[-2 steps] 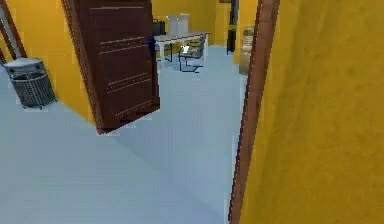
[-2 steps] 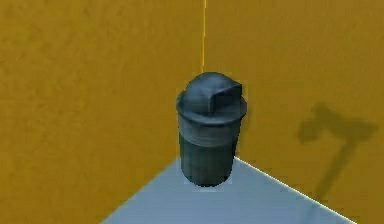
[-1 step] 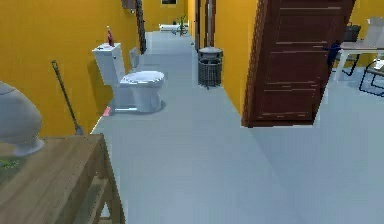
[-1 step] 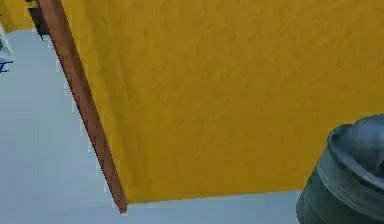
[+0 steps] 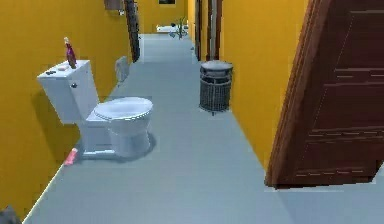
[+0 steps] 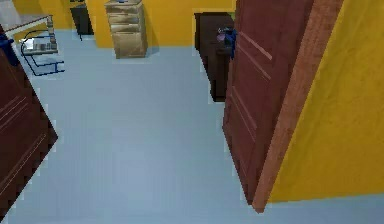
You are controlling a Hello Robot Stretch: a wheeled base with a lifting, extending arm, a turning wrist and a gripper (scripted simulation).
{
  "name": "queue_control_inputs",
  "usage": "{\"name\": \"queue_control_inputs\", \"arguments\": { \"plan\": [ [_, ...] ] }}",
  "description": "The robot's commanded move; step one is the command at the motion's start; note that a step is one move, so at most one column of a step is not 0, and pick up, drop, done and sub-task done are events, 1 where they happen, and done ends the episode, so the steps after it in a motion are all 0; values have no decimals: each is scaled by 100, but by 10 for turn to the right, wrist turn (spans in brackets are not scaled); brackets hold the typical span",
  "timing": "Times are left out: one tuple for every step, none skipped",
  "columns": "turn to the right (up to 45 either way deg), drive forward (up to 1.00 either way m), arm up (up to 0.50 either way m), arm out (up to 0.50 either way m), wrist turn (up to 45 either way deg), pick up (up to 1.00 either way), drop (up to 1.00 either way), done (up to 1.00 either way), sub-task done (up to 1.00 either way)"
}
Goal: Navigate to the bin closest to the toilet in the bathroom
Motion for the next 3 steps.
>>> {"name": "queue_control_inputs", "arguments": {
  "plan": [
    [-150, 0, 0, 0, 0, 0, 0, 0, 0],
    [0, 20, 0, 0, 0, 0, 0, 0, 0],
    [120, 0, 0, 0, 0, 0, 0, 0, 0]
  ]
}}
